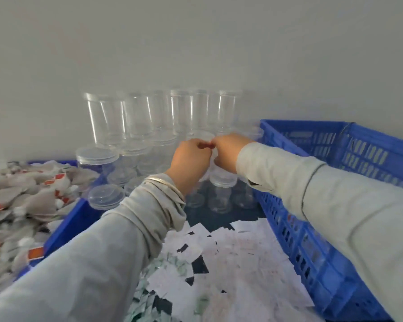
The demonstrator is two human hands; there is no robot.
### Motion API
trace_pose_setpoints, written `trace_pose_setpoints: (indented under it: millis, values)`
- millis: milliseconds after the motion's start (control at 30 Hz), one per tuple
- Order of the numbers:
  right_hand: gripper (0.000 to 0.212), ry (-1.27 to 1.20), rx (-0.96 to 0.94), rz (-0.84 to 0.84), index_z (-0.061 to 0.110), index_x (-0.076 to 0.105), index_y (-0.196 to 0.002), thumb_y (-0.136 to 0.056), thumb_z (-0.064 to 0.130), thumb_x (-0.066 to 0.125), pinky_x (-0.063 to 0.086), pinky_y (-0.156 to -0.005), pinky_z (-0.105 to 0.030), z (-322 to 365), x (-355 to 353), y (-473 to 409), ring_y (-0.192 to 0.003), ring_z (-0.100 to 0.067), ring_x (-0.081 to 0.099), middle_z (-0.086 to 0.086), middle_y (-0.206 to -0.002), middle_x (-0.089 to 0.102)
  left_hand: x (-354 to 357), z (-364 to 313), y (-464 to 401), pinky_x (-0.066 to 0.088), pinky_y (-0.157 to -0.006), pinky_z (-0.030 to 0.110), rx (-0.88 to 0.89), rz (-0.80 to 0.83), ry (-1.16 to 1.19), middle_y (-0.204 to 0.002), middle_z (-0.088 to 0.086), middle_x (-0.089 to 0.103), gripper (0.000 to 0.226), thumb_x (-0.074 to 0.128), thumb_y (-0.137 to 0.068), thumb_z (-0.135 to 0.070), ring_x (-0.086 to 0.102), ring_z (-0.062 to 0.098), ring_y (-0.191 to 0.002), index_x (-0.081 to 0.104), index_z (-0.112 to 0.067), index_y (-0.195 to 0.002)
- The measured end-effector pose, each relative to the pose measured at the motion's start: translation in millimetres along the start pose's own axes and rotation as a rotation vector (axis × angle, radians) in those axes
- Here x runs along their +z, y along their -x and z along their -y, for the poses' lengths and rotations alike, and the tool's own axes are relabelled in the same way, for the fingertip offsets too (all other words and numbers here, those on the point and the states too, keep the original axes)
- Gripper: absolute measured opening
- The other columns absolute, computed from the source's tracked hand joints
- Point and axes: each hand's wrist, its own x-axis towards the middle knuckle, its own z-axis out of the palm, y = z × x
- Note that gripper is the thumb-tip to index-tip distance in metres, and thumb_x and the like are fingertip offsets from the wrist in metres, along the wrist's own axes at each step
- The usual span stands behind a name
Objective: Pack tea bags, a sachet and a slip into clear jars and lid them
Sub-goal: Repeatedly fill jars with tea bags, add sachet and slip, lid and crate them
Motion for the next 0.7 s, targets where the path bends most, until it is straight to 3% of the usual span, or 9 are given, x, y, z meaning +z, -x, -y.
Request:
trace_pose_setpoints:
  millis: [67, 133, 233, 333, 400, 467, 567, 700]
  values:
    - [0.033, -0.071, -0.025, 0.103, 0.012, 0.054, -0.126, -0.096, 0.025, 0.050, 0.043, -0.090, -0.033, 40, 19, -6, -0.110, -0.029, 0.056, -0.010, -0.123, 0.057, -51, 28, 0, 0.040, -0.071, 0.019, -0.033, -0.056, -0.060, -0.099, -0.005, 0.061, 0.030, 0.048, -0.091, -0.010, 0.054, 0.011, -0.084, 0.067, -0.018, -0.113]
    - [0.039, -0.101, -0.010, 0.254, 0.008, 0.053, -0.127, -0.096, 0.032, 0.051, 0.045, -0.091, -0.034, 73, 50, -14, -0.111, -0.029, 0.057, -0.010, -0.125, 0.058, -97, 57, 10, 0.044, -0.068, 0.019, -0.085, -0.122, -0.069, -0.098, -0.004, 0.063, 0.027, 0.049, -0.090, -0.010, 0.056, 0.013, -0.080, 0.066, -0.019, -0.108]
    - [0.077, -0.256, 0.191, 0.384, 0.000, 0.036, -0.140, -0.088, 0.054, 0.055, 0.045, -0.096, -0.033, 112, 113, -23, -0.119, -0.030, 0.053, -0.016, -0.135, 0.049, -148, 99, 39, 0.037, -0.043, 0.003, -0.154, -0.135, -0.082, -0.081, -0.013, 0.059, 0.020, 0.049, -0.092, -0.011, 0.052, 0.004, -0.067, 0.063, -0.025, -0.094]
    - [0.110, -0.823, 0.527, 0.185, 0.000, 0.014, -0.147, -0.071, 0.048, 0.078, 0.040, -0.104, -0.041, 140, 161, -32, -0.130, -0.032, 0.042, -0.019, -0.146, 0.035, -172, 136, 69, 0.036, -0.044, 0.002, -0.134, -0.094, -0.097, -0.079, -0.019, 0.059, 0.024, 0.055, -0.091, -0.015, 0.053, -0.005, -0.059, 0.059, -0.035, -0.078]
    - [0.107, -1.028, 0.646, -0.011, 0.004, 0.021, -0.145, -0.066, 0.037, 0.085, 0.039, -0.104, -0.043, 154, 179, -37, -0.130, -0.034, 0.041, -0.018, -0.145, 0.034, -177, 158, 81, 0.038, -0.044, 0.005, -0.120, -0.086, -0.059, -0.079, -0.014, 0.064, 0.027, 0.057, -0.090, -0.012, 0.055, -0.006, -0.052, 0.060, -0.036, -0.079]
    - [0.093, -1.097, 0.700, -0.138, 0.005, 0.035, -0.137, -0.064, 0.033, 0.086, 0.041, -0.101, -0.042, 162, 190, -40, -0.125, -0.034, 0.046, -0.017, -0.140, 0.041, -175, 174, 86, 0.047, -0.054, 0.011, -0.127, -0.054, -0.009, -0.082, -0.011, 0.068, 0.027, 0.057, -0.089, -0.008, 0.061, -0.004, -0.064, 0.062, -0.034, -0.082]
    - [0.080, -1.188, 0.667, -0.302, 0.004, 0.046, -0.127, -0.063, 0.028, 0.087, 0.045, -0.096, -0.039, 171, 194, -36, -0.117, -0.031, 0.053, -0.014, -0.131, 0.051, -175, 190, 85, 0.051, -0.066, 0.018, -0.110, 0.028, 0.023, -0.082, -0.015, 0.068, 0.028, 0.057, -0.090, -0.007, 0.065, 0.009, -0.084, 0.063, -0.033, -0.081]
    - [0.068, -1.262, 0.439, -0.454, 0.017, 0.044, -0.117, -0.064, 0.023, 0.086, 0.043, -0.093, -0.033, 181, 175, -11, -0.112, -0.022, 0.052, -0.002, -0.119, 0.052, -182, 199, 81, 0.046, -0.060, 0.007, -0.038, 0.063, -0.016, -0.089, -0.018, 0.064, 0.020, 0.063, -0.089, -0.016, 0.059, -0.006, -0.075, 0.059, -0.036, -0.093]
